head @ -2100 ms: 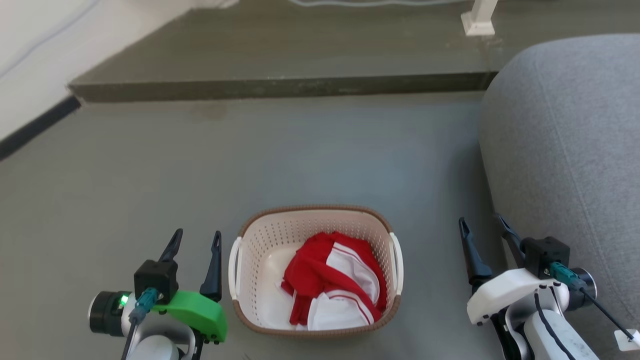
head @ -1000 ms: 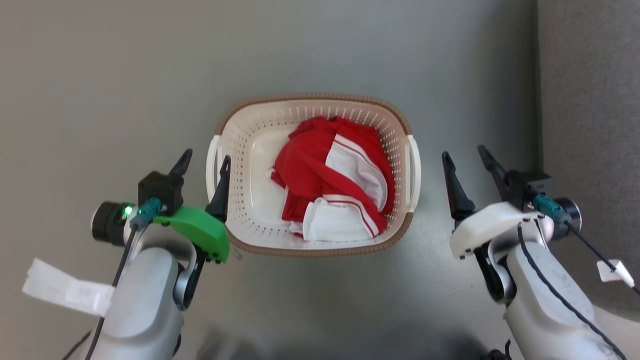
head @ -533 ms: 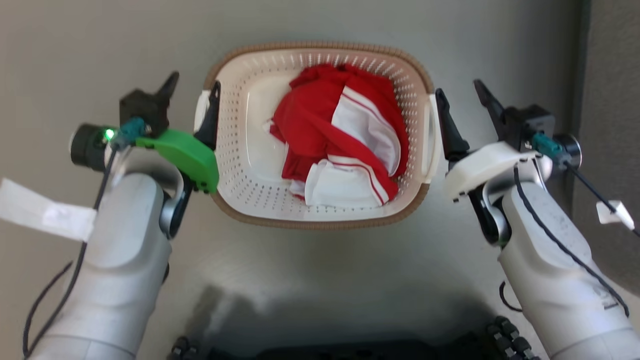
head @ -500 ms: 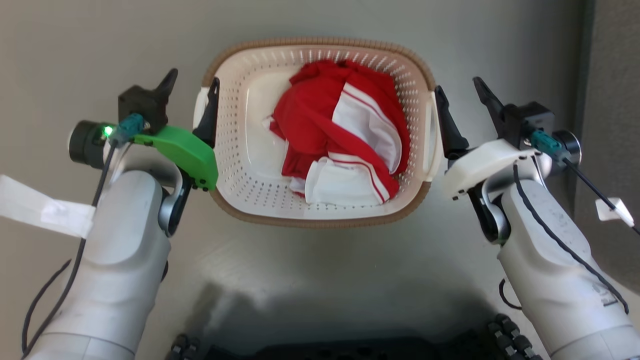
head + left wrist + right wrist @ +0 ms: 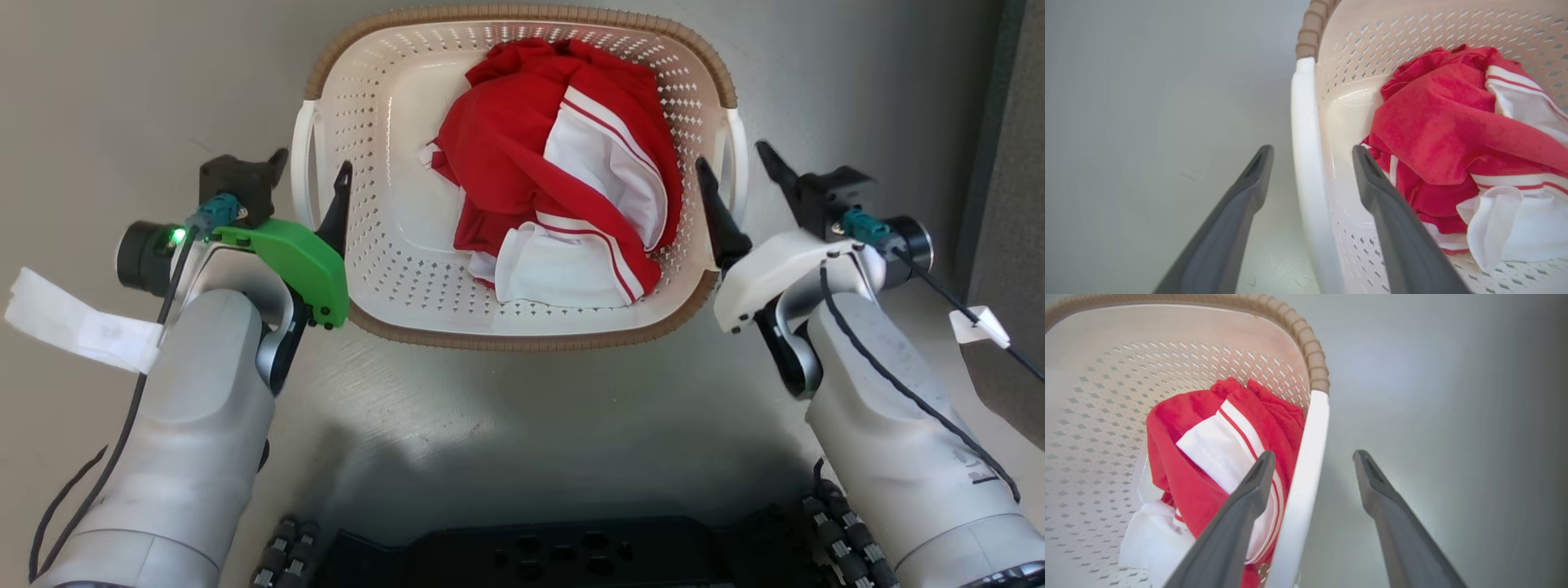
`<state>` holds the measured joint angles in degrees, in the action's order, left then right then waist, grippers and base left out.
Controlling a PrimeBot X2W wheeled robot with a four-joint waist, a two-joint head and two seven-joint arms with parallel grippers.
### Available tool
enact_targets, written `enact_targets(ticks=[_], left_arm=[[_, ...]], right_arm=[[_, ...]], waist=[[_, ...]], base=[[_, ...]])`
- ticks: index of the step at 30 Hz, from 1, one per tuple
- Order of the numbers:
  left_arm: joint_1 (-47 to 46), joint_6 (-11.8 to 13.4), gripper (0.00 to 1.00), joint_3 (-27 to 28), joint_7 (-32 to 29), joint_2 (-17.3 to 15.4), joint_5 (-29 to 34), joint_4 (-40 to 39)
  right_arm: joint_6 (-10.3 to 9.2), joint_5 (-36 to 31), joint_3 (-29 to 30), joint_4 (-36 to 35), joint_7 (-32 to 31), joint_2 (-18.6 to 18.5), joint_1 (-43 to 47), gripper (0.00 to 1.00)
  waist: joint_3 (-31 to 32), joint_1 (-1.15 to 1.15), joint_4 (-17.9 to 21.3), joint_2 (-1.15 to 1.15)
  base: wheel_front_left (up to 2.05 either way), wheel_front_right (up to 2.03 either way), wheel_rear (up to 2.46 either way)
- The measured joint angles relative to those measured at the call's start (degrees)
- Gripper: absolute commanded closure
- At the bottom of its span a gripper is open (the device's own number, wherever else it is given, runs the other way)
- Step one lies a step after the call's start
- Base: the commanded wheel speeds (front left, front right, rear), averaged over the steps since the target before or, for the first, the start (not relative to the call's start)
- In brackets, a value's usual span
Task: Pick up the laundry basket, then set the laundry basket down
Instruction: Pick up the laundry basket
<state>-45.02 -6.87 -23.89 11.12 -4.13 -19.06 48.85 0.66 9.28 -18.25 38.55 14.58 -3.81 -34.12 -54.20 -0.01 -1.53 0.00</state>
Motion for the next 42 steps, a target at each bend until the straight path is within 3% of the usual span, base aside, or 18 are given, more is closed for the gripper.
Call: enact_targets(ticks=[10,11,12,13,16,35,42], left_arm=[[-3.11,-0.4,0.0,-0.76,-2.8,1.34,-2.33,6.31],[-3.42,-0.45,0.35,-0.77,-3.39,1.37,-3.08,6.76],[-3.76,-0.46,0.86,-1.02,-3.89,1.37,-3.61,7.33],[-4.11,-0.46,1.0,-1.55,-4.25,1.36,-3.85,7.9],[-4.86,-0.49,1.0,-3.72,-5.9,1.53,-4.58,8.23],[-5.67,-0.44,1.0,-7.9,-6.97,3.31,-11.84,11.23],[-4.66,-0.45,1.0,-8.76,-9.16,3.63,-15.8,13.56]], right_arm=[[0.84,0.43,-2.58,7.58,-0.01,0.07,-3.04,0.0],[0.84,0.44,-2.7,7.98,-0.01,0.07,-3.69,0.0],[0.85,0.54,-2.69,8.44,-0.04,0.08,-4.36,1.0],[0.92,0.9,-2.78,8.75,-0.09,0.07,-4.91,1.0],[1.68,1.75,-3.37,9.65,-0.32,0.14,-6.12,1.0],[1.9,5.2,-3.87,17.42,-0.16,0.75,-8.84,1.0],[3.61,7.99,-4.65,20.7,-0.27,1.29,-8.71,1.0]], waist=[[-0.94,0.0,0.05,0.0],[-1.0,0.0,0.06,0.0],[-1.07,0.0,0.06,0.0],[-1.12,0.0,0.07,0.0],[-1.26,0.01,0.11,0.0],[1.58,0.0,0.33,0.0],[5.33,0.01,0.71,0.0]], base=[[0.0,0.0,0.0],[0.0,0.0,0.0],[0.0,0.0,0.0],[0.0,0.0,0.0],[0.0,0.0,0.0],[0.0,0.0,0.0],[0.0,0.0,0.0]])
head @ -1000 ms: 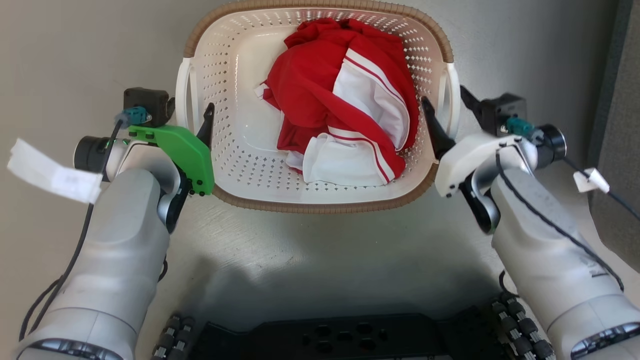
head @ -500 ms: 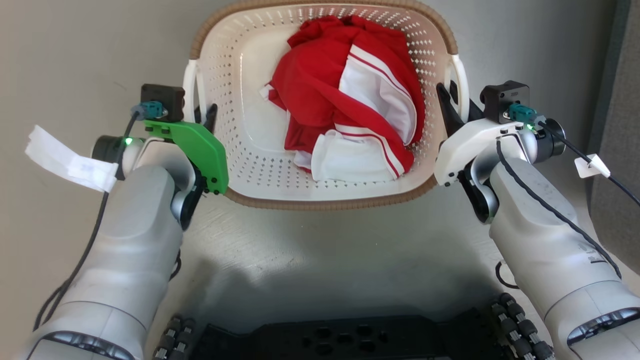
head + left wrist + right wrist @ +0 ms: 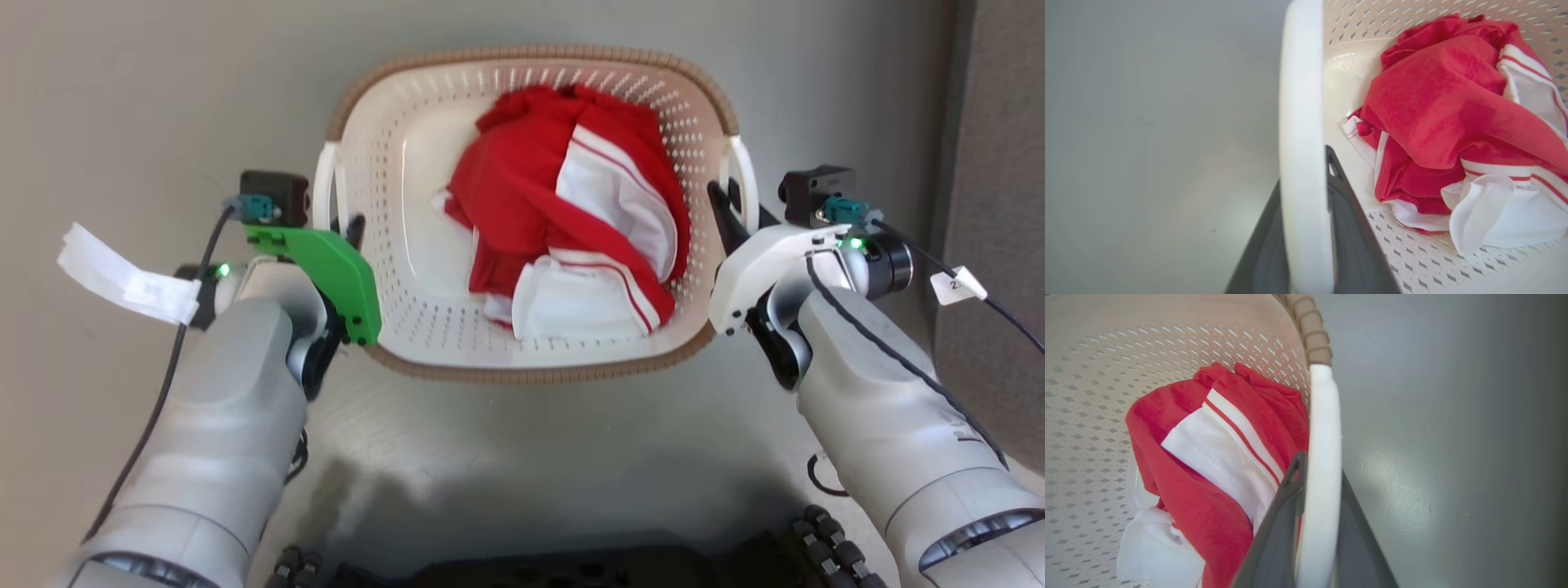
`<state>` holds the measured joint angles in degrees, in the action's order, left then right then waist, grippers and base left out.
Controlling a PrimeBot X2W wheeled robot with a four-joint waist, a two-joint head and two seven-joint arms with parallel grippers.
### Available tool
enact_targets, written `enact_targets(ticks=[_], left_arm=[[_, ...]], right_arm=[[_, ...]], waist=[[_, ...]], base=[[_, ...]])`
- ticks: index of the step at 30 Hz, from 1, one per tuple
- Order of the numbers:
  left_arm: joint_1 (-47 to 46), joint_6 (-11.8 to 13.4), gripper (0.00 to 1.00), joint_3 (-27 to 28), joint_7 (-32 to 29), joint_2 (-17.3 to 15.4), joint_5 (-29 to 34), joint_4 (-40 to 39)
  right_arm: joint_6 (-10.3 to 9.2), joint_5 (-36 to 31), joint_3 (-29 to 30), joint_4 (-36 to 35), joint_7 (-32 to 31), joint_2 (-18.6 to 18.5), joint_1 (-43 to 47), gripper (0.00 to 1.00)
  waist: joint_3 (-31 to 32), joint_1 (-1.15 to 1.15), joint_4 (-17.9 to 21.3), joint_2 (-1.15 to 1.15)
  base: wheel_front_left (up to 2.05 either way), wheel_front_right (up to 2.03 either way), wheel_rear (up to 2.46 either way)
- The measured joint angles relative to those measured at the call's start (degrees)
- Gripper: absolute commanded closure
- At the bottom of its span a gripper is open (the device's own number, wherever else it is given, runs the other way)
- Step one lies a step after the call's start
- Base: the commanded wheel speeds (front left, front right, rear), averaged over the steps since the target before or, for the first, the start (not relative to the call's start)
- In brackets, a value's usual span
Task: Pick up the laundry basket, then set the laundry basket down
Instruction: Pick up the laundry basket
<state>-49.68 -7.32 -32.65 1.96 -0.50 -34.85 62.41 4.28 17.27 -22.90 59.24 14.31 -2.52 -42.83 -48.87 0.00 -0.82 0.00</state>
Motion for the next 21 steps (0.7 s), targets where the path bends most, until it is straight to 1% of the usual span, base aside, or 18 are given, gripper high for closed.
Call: enact_targets(ticks=[5,10,21], left_arm=[[1.92,-0.07,1.0,-0.27,-2.63,0.33,-3.1,1.46],[3.33,-0.08,1.0,-0.58,-5.37,0.62,-4.85,2.09],[5.94,-0.08,1.0,-1.1,-8.72,0.78,-8.23,2.42]], right_arm=[[0.86,0.71,-1.63,2.27,-1.48,0.13,0.82,1.0],[1.7,2.26,-3.08,4.22,-3.76,0.32,2.16,1.0],[2.25,5.83,-4.64,6.13,-7.4,0.51,4.09,1.0]], waist=[[2.89,0.0,0.32,0.0],[6.03,0.0,0.67,0.0],[13.11,0.0,1.48,0.0]], base=[[0.0,0.0,0.0],[0.0,0.0,0.0],[0.0,0.0,0.0]])
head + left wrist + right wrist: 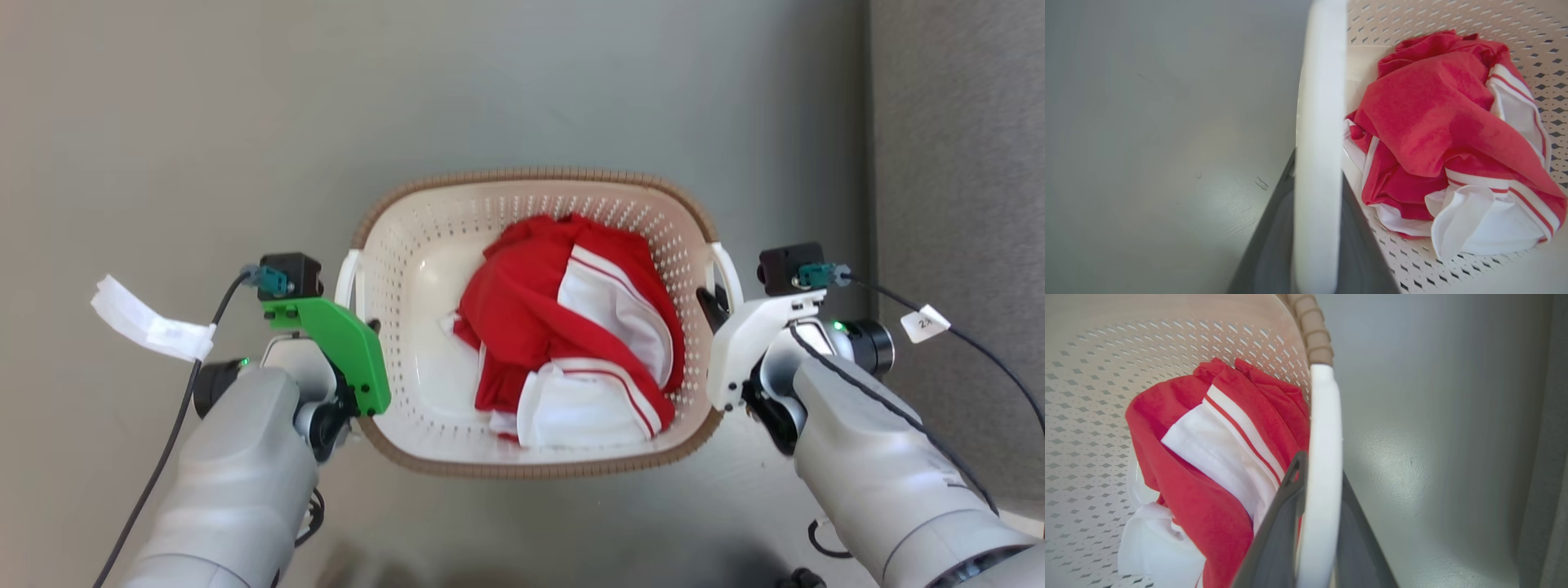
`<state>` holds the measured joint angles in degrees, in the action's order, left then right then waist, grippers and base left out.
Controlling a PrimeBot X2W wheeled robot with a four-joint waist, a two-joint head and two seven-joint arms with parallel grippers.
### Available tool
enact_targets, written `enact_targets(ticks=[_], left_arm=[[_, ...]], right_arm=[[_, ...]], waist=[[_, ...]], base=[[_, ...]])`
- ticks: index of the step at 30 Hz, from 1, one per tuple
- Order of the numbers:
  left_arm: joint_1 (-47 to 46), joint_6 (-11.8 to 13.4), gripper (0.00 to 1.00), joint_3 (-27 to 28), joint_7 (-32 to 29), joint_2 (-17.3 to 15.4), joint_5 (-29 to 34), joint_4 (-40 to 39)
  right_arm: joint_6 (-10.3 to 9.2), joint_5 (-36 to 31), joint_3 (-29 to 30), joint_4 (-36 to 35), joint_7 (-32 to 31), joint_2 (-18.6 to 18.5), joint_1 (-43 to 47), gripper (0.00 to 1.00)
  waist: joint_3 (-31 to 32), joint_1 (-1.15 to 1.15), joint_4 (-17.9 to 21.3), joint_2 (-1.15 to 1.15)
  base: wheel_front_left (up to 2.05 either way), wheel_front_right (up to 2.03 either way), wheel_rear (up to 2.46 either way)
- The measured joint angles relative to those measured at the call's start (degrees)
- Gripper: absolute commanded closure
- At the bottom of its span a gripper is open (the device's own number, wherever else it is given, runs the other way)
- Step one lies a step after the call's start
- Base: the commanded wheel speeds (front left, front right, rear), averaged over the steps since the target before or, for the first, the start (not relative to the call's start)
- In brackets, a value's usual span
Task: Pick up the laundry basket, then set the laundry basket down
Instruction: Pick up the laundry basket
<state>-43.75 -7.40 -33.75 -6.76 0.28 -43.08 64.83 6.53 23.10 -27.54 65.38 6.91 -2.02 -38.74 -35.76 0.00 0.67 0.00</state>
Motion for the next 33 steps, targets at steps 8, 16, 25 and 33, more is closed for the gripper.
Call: enact_targets(ticks=[8,16,25,33], left_arm=[[2.18,0.0,1.0,-0.65,-2.08,0.01,-2.52,0.42],[4.24,0.0,1.0,-1.42,-4.37,0.0,-4.75,0.8],[6.97,0.0,1.0,-1.75,-7.05,-0.01,-6.75,1.25],[8.93,0.0,1.0,-1.85,-9.14,-0.09,-8.59,2.67]], right_arm=[[0.03,1.69,-1.49,0.68,-1.69,0.11,1.46,1.0],[0.46,3.12,-3.33,0.77,-3.52,0.1,3.65,1.0],[0.51,6.2,-5.39,0.43,-5.57,0.1,6.83,1.0],[0.48,10.8,-7.15,-1.24,-8.61,0.01,10.0,1.0]], waist=[[5.27,0.0,0.48,0.0],[10.01,0.0,0.87,0.0],[16.18,0.0,1.37,0.0],[21.6,0.0,1.88,0.0]], base=[[0.0,0.0,0.0],[0.0,0.0,0.0],[0.0,0.0,0.0],[0.0,0.0,0.0]])
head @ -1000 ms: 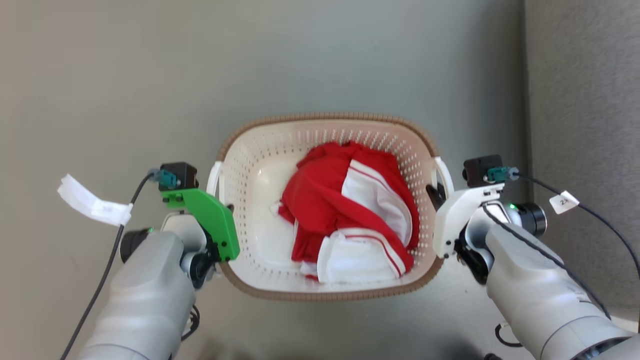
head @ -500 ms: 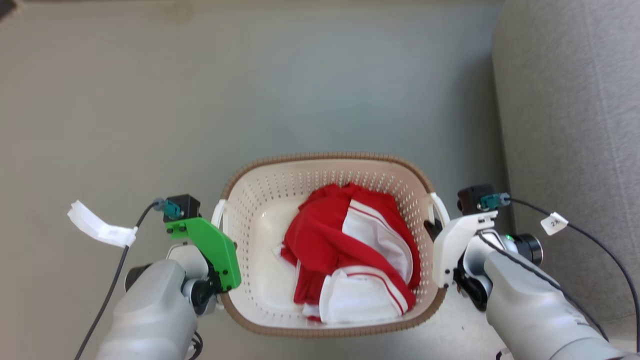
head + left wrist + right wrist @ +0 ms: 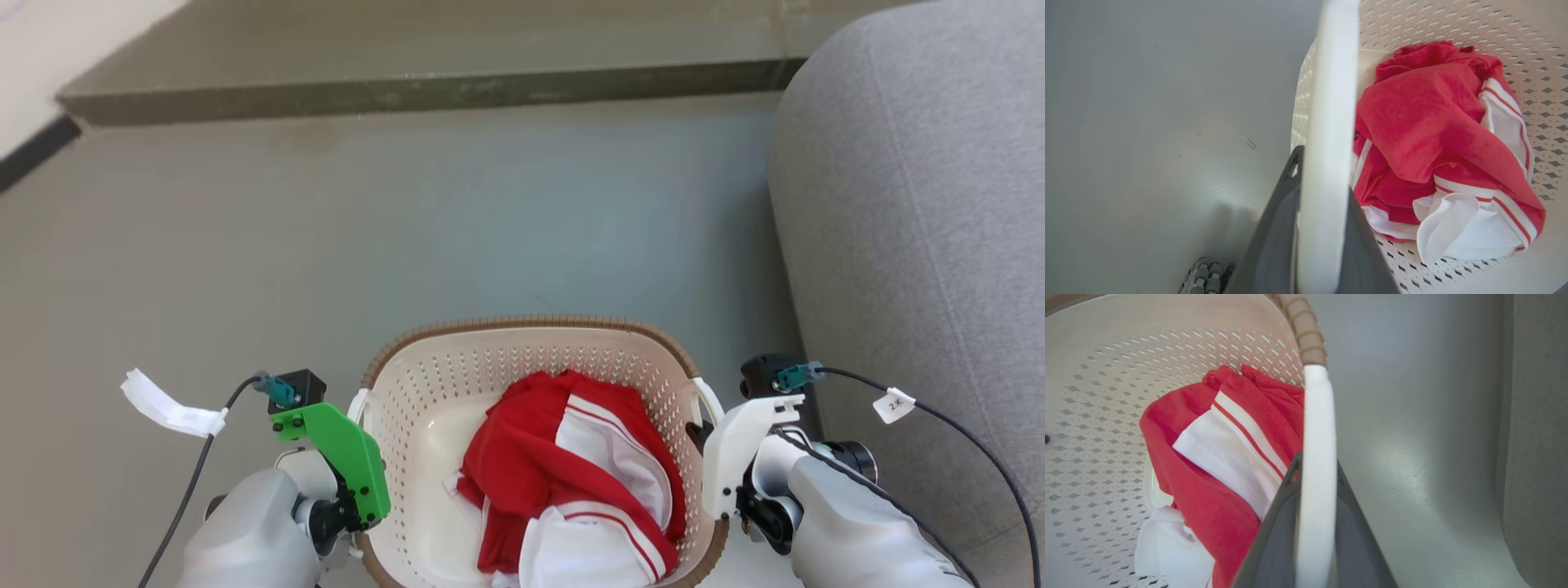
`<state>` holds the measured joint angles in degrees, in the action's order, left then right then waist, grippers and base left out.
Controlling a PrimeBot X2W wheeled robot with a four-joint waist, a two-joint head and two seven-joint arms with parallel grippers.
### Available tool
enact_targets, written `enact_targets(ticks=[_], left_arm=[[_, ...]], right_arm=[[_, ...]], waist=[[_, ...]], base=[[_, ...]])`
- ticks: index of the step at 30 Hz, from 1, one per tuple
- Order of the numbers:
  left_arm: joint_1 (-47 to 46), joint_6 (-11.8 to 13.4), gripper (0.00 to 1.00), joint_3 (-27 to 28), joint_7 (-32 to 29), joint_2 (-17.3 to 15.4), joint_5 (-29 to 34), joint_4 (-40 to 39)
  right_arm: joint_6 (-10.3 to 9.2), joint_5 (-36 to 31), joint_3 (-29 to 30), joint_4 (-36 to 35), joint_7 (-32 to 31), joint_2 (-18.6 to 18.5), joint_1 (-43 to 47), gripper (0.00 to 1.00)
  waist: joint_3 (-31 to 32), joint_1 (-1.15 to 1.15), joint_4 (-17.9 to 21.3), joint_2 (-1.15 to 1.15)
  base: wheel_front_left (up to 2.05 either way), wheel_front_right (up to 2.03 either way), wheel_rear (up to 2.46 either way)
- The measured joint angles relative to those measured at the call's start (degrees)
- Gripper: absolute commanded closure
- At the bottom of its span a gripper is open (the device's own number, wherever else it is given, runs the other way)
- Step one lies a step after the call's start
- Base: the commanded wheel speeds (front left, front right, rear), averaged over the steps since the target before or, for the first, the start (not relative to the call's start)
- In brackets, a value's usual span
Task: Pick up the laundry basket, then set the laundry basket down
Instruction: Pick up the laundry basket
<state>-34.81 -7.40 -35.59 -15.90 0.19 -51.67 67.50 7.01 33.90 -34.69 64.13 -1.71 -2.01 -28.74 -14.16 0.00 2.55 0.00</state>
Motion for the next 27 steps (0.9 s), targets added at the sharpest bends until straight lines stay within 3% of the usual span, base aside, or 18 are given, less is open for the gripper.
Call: enact_targets(ticks=[27], left_arm=[[4.43,0.01,1.0,-0.75,-7.26,-0.3,-4.13,1.04]], right_arm=[[-0.08,7.26,-4.19,0.21,-9.51,-0.32,2.75,1.0]], waist=[[12.26,0.0,1.09,0.0]], base=[[0.0,0.0,0.0]])
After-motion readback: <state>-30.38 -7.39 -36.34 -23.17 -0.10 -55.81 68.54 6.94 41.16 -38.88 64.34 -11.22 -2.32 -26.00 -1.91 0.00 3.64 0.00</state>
